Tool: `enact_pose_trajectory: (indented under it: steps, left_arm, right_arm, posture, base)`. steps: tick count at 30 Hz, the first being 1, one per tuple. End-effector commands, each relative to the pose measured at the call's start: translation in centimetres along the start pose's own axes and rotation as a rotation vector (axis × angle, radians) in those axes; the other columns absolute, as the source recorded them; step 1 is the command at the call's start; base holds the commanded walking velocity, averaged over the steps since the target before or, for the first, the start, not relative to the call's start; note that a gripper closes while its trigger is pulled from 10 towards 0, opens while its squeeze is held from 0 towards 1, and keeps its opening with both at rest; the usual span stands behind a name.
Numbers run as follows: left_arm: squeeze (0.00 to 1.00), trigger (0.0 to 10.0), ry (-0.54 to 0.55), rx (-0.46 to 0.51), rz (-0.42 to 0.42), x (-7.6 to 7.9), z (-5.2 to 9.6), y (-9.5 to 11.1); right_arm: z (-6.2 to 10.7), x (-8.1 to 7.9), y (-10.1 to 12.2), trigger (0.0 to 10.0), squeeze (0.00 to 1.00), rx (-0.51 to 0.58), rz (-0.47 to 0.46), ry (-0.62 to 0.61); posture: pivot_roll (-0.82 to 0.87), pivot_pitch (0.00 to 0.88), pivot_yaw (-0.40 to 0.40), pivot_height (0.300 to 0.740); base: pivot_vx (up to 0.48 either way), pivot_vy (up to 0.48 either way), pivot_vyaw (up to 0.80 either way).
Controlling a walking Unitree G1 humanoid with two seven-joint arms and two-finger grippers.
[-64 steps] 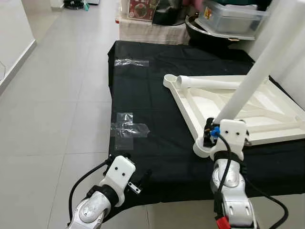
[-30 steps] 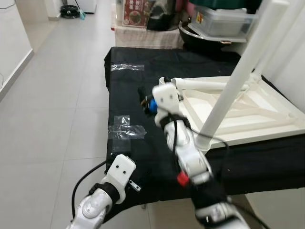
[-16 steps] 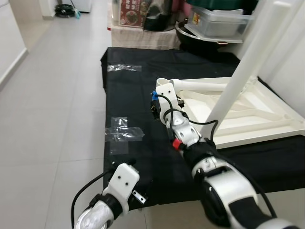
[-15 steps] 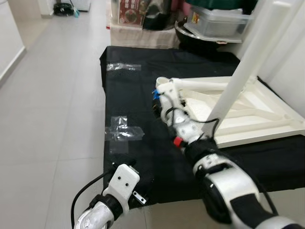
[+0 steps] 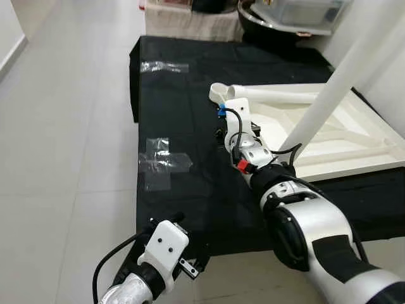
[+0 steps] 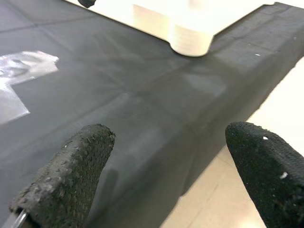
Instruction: Building children table
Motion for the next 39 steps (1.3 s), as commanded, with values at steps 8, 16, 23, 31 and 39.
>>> enact_pose_trajectory:
  steps: [8, 16, 23, 31, 39]
  left_arm:
    - [0.00, 10.0, -0.006, -0.022, 0.018, 0.9, 0.9, 0.4]
    - [0.00, 10.0, -0.004, -0.029, 0.029, 1.1, 1.1, 0.6]
    - [0.00, 10.0, 0.009, -0.031, 0.026, 0.8, 1.1, 1.0]
    - [0.00, 10.0, 0.002, -0.032, 0.011, 0.5, 0.6, 0.9]
    - [0.00, 10.0, 0.003, -0.037, -0.003, -0.1, -0.1, 0.6]
  right_arm:
    - [-0.1, 0.5, -1.3, 10.0, 0.00, -0.096, -0.041, -0.025]
    - [0.0, 0.2, -2.9, 10.0, 0.00, -0.195, -0.081, 0.025]
    - [-0.1, 0.6, -2.8, 0.0, 0.00, -0.205, -0.086, 0.048]
    - [-0.3, 1.9, -2.3, 0.0, 0.00, -0.204, -0.086, 0.044]
    - [-0.3, 1.8, -1.0, 0.0, 0.00, -0.173, -0.061, 0.081]
  posture:
    - [0.08, 0.277, -0.208, 0.740]
    - [0.07, 0.286, -0.211, 0.740]
    - [0.03, 0.301, -0.207, 0.740]
    - [0.05, 0.268, -0.190, 0.740]
    - [0.04, 0.241, -0.198, 0.740]
  base:
    - [0.000, 0.000, 0.00]
    - [0.000, 0.000, 0.00]
    - [0.000, 0.000, 0.00]
    - [0.000, 0.000, 0.00]
    - [0.000, 0.000, 0.00]
Point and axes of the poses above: a point about 5 cm out from each wrist's last joint towards the gripper, its own z axis pointing back from the gripper into the wrist, its own y axis along the axis of the wrist's last joint, x = y × z, the point moved 4 cm from there along -z, pointing out of the wrist towards the gripper, and after that the axes turned 2 degrees about -z, right-handed, at the moved point
